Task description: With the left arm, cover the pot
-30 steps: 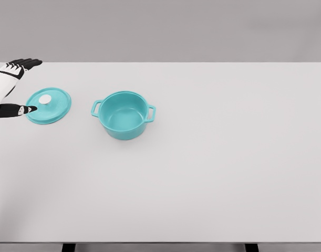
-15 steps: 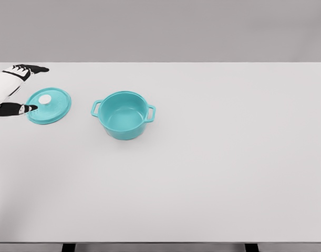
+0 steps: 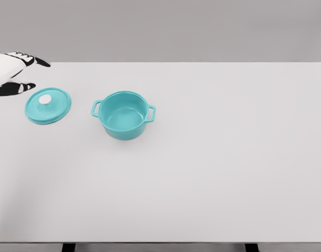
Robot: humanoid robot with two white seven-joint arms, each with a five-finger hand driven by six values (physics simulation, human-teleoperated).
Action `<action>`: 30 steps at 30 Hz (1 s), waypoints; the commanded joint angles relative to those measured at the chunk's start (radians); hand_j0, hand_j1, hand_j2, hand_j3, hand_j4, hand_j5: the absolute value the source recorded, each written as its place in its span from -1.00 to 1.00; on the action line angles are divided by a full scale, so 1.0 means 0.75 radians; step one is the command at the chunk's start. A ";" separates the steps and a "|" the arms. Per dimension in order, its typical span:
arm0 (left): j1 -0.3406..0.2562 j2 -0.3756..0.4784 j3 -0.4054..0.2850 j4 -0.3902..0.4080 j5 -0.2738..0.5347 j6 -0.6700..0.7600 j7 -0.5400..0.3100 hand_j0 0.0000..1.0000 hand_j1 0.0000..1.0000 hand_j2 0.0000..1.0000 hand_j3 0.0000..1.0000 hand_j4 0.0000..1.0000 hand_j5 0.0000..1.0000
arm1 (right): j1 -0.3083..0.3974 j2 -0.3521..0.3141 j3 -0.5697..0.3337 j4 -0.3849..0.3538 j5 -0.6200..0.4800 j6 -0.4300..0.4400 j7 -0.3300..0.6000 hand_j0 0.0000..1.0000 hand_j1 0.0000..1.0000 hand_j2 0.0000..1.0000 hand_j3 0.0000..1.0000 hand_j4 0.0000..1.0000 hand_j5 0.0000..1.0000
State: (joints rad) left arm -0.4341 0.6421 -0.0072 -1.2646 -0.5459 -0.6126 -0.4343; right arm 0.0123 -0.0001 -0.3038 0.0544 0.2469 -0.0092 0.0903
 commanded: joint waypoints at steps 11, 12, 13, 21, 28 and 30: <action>-0.025 -0.009 -0.103 0.183 0.004 0.002 0.004 0.49 0.49 0.49 0.49 0.49 0.49 | 0.000 0.000 0.000 0.001 0.000 0.000 0.000 1.00 1.00 1.00 1.00 1.00 1.00; -0.039 -0.009 -0.113 0.203 0.004 0.002 0.004 0.49 0.49 0.49 0.49 0.49 0.49 | 0.000 0.000 0.000 -0.001 0.000 0.000 0.000 1.00 1.00 1.00 1.00 1.00 1.00; -0.053 -0.009 -0.129 0.215 0.004 0.002 0.004 0.49 0.49 0.49 0.49 0.49 0.49 | 0.000 0.000 0.000 0.001 0.000 0.000 0.000 1.00 1.00 1.00 1.00 1.00 1.00; -0.070 -0.011 -0.201 0.273 0.008 0.002 0.008 0.49 0.49 0.49 0.49 0.49 0.49 | 0.000 0.000 0.000 0.001 0.000 0.000 0.000 1.00 1.00 1.00 1.00 1.00 1.00; -0.084 -0.016 -0.221 0.369 0.004 0.002 0.008 0.49 0.49 0.49 0.49 0.49 0.49 | 0.000 0.000 0.000 0.001 0.000 0.000 0.000 1.00 1.00 1.00 1.00 1.00 1.00; -0.090 -0.016 -0.228 0.381 0.006 0.002 0.008 0.49 0.49 0.49 0.49 0.49 0.49 | 0.000 0.000 0.000 -0.001 0.000 0.000 0.000 1.00 1.00 1.00 1.00 1.00 1.00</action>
State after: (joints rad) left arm -0.5031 0.6300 -0.1719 -0.9932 -0.5485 -0.6129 -0.4285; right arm 0.0123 -0.0001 -0.3038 0.0545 0.2469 -0.0092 0.0903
